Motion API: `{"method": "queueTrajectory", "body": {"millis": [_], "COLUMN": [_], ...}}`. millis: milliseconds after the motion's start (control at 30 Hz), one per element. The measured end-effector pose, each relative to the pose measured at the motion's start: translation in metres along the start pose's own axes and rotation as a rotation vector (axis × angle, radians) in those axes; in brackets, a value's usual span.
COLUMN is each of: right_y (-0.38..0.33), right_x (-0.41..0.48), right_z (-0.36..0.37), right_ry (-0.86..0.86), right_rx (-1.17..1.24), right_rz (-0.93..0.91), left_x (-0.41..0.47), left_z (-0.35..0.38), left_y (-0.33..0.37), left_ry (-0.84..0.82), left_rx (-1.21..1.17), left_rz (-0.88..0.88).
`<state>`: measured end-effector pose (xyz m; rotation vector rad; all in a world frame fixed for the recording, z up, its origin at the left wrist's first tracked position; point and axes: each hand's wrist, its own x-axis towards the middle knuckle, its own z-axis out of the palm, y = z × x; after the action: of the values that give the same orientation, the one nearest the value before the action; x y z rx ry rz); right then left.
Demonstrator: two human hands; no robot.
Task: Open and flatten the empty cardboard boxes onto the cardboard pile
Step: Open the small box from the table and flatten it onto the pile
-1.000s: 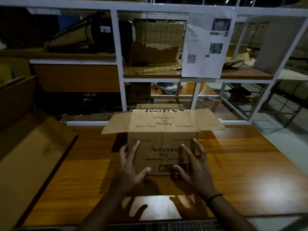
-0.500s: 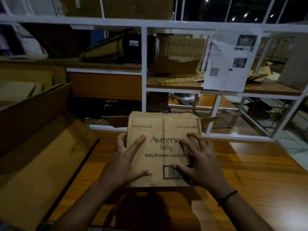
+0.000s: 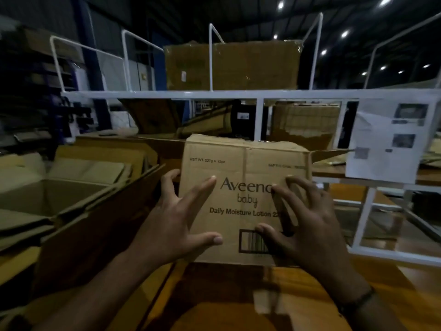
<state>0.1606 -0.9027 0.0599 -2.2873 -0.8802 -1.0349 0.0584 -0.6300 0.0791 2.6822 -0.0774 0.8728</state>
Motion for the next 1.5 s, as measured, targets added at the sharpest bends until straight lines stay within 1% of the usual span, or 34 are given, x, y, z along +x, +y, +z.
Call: {"method": "queueTrajectory", "body": {"millis": [167, 333, 567, 833, 1000, 1100, 1333, 1500], "right_y": [-0.022, -0.033, -0.050, -0.096, -0.143, -0.182, -0.294, -0.356], "right_x": [0.047, 0.090, 0.151, 0.185, 0.198, 0.202, 0.214, 0.220], "right_z": [-0.007, -0.010, 0.009, 0.045, 0.070, 0.087, 0.138, 0.174], "right_ry": [0.118, 0.184, 0.241, 0.232, 0.201, 0.207, 0.225, 0.160], "right_rx": [-0.006, 0.027, 0.155, 0.243, 0.268, 0.272, 0.205, 0.145], "right_rz": [-0.025, -0.072, -0.132, -0.231, -0.261, -0.251, -0.206, -0.177], "left_x": [0.024, 0.048, 0.072, 0.066, 0.057, 0.048, 0.025, 0.015], "left_z": [-0.044, -0.081, -0.125, -0.179, -0.215, -0.237, -0.283, -0.312], "left_y": [-0.008, -0.011, -0.020, -0.058, -0.103, -0.139, -0.255, -0.329], "left_ry": [0.079, 0.156, 0.229, 0.248, 0.241, 0.248, 0.261, 0.208], "left_rx": [0.033, 0.095, 0.210, 0.348, 0.390, 0.391, 0.343, 0.274], "left_rz": [0.036, 0.039, 0.058, -0.015, -0.036, -0.013, 0.013, 0.021]}}
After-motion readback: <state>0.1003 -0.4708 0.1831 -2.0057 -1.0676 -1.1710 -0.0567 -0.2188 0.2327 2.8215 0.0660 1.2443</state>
